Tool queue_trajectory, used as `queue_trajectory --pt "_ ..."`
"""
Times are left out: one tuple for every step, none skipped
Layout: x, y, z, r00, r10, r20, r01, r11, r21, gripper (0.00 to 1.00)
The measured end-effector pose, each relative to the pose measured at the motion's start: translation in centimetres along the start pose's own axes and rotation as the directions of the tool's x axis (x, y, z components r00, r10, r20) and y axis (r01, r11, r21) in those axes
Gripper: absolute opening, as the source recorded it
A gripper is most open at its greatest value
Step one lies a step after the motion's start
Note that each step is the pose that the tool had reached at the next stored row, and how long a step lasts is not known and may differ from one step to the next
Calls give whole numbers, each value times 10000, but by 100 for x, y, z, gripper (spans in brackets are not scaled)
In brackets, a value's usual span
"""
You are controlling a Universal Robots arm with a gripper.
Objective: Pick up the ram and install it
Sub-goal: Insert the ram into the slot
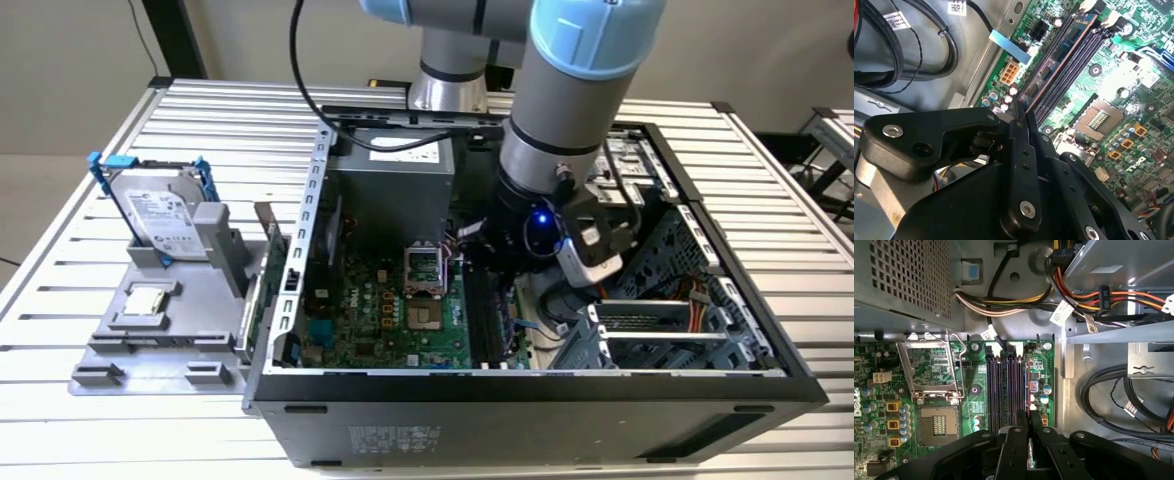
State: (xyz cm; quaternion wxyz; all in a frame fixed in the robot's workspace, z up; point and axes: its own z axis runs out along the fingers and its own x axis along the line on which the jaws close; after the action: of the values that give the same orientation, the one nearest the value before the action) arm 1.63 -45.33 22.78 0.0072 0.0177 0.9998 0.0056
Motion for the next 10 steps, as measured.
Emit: queue_trajectory --pt "1 0 5 10000 -45 -1 45 10000 -1 0" --pt "3 -2 9 9999 -101 -2 101 9999 0 0" --pt "6 -4 12 9999 -147 -2 147 9999 -1 0" --pt "15 -5 14 9999 -154 -2 154 9999 -1 0" --pt "25 -5 16 9999 -155 -3 155 9999 0 0" --pt "29 -5 22 9999 -155 -1 155 9999 -4 0" --pt "30 -5 30 9999 -156 -2 156 9999 -1 0" --pt "30 -5 39 9999 -156 -3 156 9999 2 0" --pt "30 -5 50 9999 -157 -3 157 9999 3 0" --pt "31 -5 63 9999 -157 -3 157 9999 4 0"
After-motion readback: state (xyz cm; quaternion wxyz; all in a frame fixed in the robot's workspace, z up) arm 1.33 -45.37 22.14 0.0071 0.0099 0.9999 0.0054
